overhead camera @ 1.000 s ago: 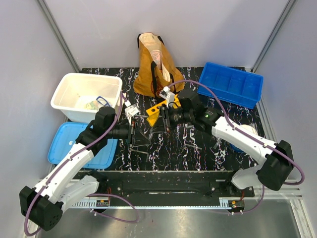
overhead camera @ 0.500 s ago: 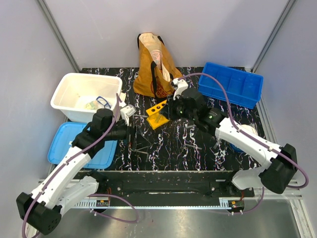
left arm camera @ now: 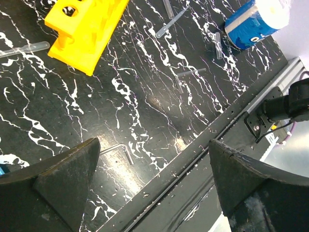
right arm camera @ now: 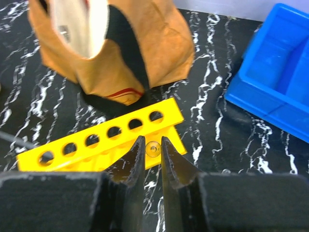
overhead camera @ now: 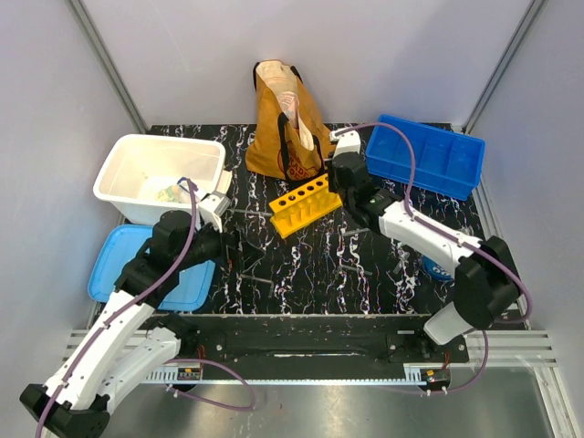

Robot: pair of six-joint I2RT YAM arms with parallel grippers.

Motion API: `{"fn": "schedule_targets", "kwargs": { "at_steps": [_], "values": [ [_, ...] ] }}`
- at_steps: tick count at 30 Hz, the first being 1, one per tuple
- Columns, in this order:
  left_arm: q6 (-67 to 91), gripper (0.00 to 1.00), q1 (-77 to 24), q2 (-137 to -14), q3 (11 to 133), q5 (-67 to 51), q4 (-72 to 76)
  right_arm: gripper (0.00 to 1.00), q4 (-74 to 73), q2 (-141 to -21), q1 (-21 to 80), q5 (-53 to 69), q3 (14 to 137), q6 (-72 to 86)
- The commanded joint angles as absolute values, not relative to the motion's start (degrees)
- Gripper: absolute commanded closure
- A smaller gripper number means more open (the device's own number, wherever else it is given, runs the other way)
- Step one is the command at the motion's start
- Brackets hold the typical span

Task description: Organize the chemistry lab equipment

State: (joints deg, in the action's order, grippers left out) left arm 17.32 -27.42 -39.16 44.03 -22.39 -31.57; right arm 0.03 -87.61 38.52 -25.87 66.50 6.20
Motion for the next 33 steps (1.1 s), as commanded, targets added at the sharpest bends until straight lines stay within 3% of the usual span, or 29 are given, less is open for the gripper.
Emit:
{"fn": "schedule_targets", "kwargs": {
  "at_steps": [1,33],
  "values": [
    [16.88,0.01,-27.6,-37.53,45.26,-18.63,-31.11,0.79,7.46,-89.38,36.74,-30.76,66.36,3.96],
    [16.7,0.01,-27.6,-37.18,45.09,-18.46,-30.94,0.78,10.46,-92.99,32.7,-24.35,61.52,8.26]
  ]
}}
